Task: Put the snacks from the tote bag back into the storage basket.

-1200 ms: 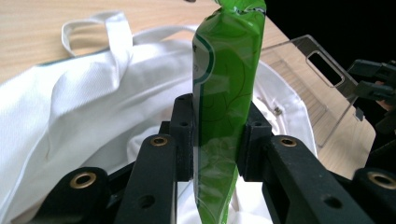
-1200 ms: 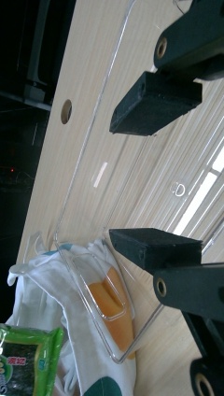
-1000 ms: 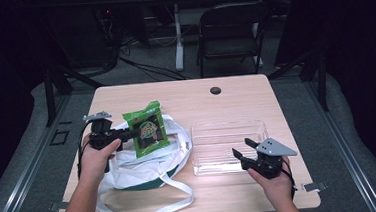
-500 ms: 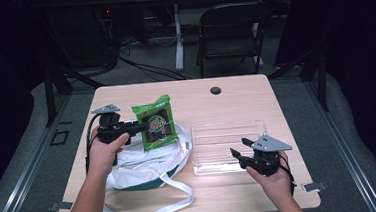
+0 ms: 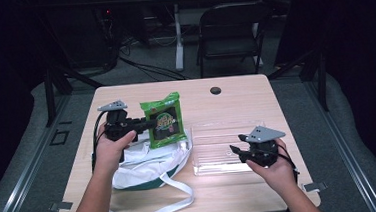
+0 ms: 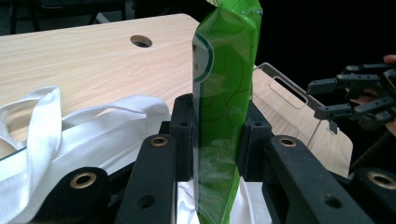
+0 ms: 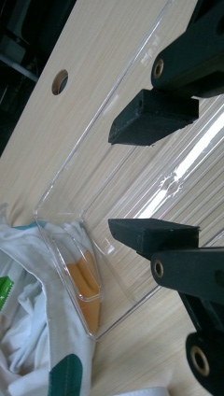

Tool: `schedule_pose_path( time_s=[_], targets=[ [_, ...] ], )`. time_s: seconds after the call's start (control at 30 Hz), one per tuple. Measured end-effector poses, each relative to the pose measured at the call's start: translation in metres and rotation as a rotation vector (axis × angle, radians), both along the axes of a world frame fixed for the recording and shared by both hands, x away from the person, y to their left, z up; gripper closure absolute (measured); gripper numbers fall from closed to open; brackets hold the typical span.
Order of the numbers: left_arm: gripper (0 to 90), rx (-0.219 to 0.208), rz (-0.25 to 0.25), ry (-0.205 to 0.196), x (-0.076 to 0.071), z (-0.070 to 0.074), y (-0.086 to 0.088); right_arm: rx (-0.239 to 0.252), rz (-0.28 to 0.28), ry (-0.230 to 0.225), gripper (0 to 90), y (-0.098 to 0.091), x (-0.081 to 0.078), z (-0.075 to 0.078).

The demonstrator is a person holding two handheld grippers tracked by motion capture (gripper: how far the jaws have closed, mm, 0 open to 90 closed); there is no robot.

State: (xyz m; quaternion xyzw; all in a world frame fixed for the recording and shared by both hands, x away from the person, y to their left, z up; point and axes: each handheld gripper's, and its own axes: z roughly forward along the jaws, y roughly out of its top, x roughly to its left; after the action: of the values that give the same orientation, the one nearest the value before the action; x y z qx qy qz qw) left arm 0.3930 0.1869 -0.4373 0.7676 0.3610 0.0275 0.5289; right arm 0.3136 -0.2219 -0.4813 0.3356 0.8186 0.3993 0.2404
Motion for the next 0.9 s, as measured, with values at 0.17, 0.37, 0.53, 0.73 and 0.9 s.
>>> schedule_pose_path(
  time_s=[0.17, 0.37, 0.53, 0.73, 0.9],
  targets=[
    [72.5, -0.009, -0.002, -0.022, -0.002, 0.001, 0.001, -0.043, 0.025, 0.025, 52.5, 0.003, 0.007, 0.005],
    [72.5, -0.005, -0.012, -0.06, -0.006, 0.002, 0.0, -0.08, 0.057, 0.061, 52.9, 0.006, 0.013, 0.013],
    [72.6, 0.01, -0.025, -0.08, -0.01, 0.001, -0.003, -0.126, 0.098, 0.066, 52.9, 0.01, 0.017, 0.021],
    [72.7, 0.011, -0.031, -0.078, -0.012, -0.002, -0.006, -0.188, 0.16, 0.084, 53.4, 0.017, 0.022, 0.036],
    [72.7, 0.018, -0.04, -0.074, -0.013, -0.004, -0.007, -0.22, 0.187, 0.092, 53.4, 0.021, 0.029, 0.047]
  ],
)
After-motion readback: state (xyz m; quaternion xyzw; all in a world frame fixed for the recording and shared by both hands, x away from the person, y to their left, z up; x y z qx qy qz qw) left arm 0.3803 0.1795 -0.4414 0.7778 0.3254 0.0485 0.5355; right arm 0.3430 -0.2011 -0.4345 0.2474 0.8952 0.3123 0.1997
